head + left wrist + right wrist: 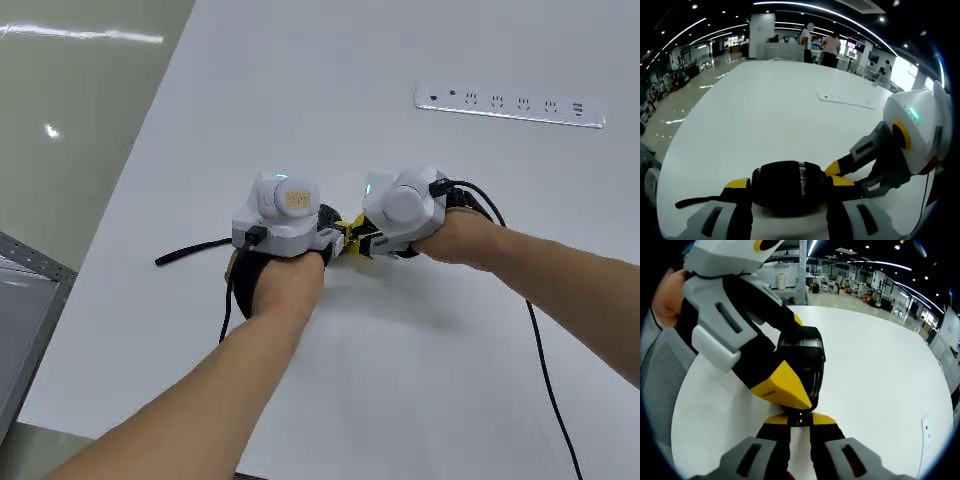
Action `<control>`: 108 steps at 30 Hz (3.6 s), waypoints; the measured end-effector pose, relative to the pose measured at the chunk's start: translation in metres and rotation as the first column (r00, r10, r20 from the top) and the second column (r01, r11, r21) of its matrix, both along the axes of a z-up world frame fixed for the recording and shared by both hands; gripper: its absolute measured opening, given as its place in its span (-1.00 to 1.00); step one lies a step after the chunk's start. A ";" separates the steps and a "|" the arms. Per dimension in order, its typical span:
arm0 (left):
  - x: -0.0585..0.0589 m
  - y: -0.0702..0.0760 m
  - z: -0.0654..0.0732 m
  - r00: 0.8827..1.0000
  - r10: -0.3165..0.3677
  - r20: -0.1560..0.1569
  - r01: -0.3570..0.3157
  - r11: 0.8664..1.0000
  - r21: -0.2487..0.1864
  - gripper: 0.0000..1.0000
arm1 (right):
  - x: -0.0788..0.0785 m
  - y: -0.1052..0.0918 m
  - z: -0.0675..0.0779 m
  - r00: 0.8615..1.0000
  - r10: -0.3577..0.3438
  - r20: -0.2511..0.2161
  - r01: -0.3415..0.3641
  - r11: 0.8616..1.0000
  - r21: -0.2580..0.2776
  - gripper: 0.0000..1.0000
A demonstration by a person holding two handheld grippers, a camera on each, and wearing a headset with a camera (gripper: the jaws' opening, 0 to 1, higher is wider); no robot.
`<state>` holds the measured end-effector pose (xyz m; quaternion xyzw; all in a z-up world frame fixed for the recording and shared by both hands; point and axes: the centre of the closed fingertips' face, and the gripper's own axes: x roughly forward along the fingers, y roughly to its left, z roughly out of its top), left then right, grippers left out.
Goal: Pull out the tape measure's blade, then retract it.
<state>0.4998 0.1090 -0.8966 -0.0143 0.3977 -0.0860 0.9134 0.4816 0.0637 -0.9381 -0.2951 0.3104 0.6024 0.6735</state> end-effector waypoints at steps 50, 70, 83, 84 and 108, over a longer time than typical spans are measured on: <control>-0.007 0.000 -0.002 0.997 -0.076 0.007 0.075 0.995 0.064 0.30 | 0.000 -0.009 0.006 0.989 -0.150 0.009 0.149 0.989 0.019 -0.56; -0.018 0.013 0.005 0.994 -0.108 0.013 0.107 0.993 0.057 0.44 | -0.007 -0.021 0.031 0.936 -0.353 -0.004 0.352 0.933 0.073 -0.41; -0.034 0.016 0.013 0.987 -0.160 0.016 0.159 0.987 0.037 0.48 | -0.020 -0.039 0.050 0.880 -0.475 -0.017 0.475 0.874 0.100 -0.28; -0.036 0.016 0.014 0.986 -0.164 0.019 0.163 0.986 0.033 0.49 | -0.021 -0.040 0.052 0.877 -0.480 -0.017 0.479 0.872 0.101 -0.28; -0.073 0.025 0.035 0.980 -0.195 0.039 0.196 0.980 -0.017 0.53 | -0.065 -0.058 0.097 0.788 -0.614 -0.047 0.613 0.774 0.158 -0.02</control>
